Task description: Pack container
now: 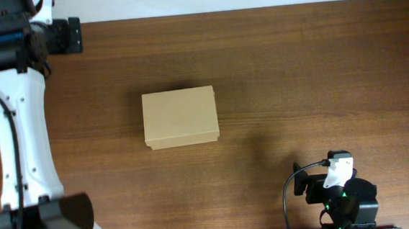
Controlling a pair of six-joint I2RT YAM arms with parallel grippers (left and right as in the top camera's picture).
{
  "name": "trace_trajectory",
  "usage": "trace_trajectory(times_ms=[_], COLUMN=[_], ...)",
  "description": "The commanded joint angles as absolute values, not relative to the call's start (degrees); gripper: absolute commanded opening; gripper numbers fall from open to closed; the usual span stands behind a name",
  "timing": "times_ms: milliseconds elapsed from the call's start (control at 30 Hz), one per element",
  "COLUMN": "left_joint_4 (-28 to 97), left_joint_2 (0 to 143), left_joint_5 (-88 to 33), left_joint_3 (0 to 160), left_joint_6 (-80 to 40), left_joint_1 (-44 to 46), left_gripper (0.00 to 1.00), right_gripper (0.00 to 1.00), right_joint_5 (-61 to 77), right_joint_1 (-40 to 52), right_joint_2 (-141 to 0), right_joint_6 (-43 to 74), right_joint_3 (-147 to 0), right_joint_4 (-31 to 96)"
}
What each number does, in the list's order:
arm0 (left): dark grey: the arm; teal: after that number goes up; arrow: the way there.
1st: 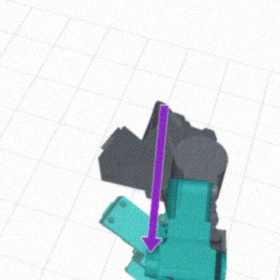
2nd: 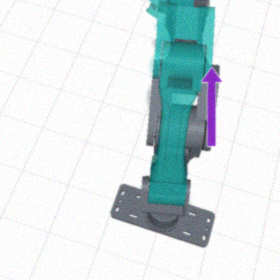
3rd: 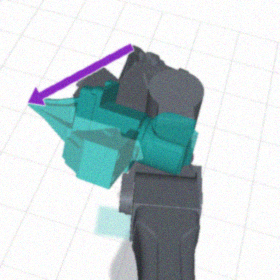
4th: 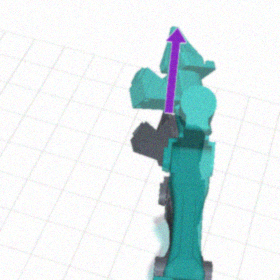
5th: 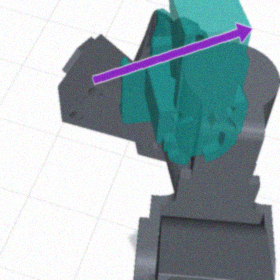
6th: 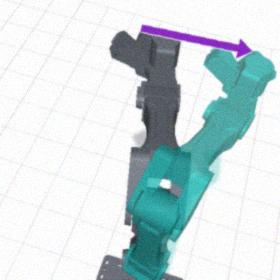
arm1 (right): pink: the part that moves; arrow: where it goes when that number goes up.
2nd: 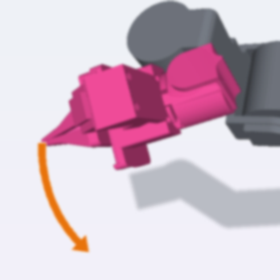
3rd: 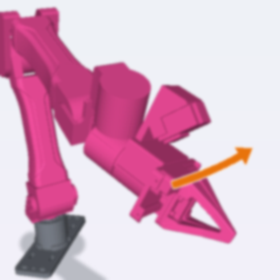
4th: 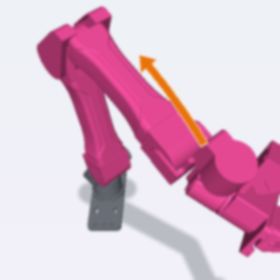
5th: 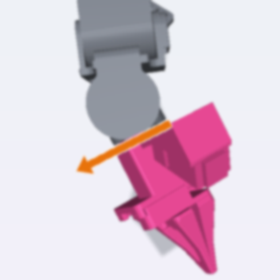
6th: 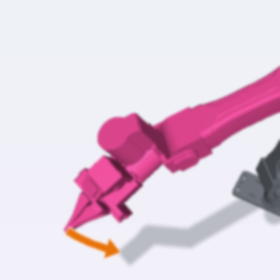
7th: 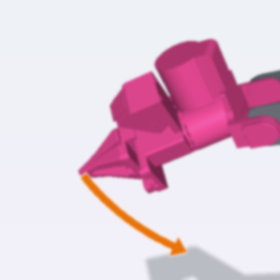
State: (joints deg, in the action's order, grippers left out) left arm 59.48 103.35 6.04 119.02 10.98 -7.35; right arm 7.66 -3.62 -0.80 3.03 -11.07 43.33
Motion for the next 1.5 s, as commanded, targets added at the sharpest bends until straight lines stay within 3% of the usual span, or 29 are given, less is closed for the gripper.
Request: trace_trajectory(times_ms=[0, 367, 667, 800, 1233, 1467], left_joint_4=[59.6, 57.2, -9.6, -27.4, -29.4, -22.1], left_joint_2=[91.0, 50.6, 17.8, 6.5, 2.0, 2.0], left_joint_5=[5.8, 5.9, 1.7, 1.7, 1.7, 1.7], left_joint_3=[111.0, 66.4, 24.0, 12.0, 0.8, 0.5], left_joint_6=[11.9, 12.0, 12.3, 12.3, 12.3, 12.3], left_joint_1=[-7.3, -7.3, -5.7, -2.2, 1.2, 1.5], left_gripper=[1.00, 1.00, 1.00, 1.00, 1.00, 0.99], right_gripper=[0.99, 0.99, 0.99, 0.99, 0.99, 0.99], right_joint_5=[8.4, 8.4, 8.4, 8.4, 8.4, 8.4], right_joint_1=[-3.8, -3.8, -3.8, -3.8, -3.8, -3.8], right_joint_2=[-0.1, -0.1, -0.1, -0.1, -0.1, -0.1], right_joint_6=[3.4, 3.4, 3.4, 3.4, 3.4, 3.4], right_joint_3=[-10.8, -10.8, -10.8, -10.8, -10.8, -10.8], right_joint_4=[43.4, 43.4, 43.4, 43.4, 43.4, 43.4])
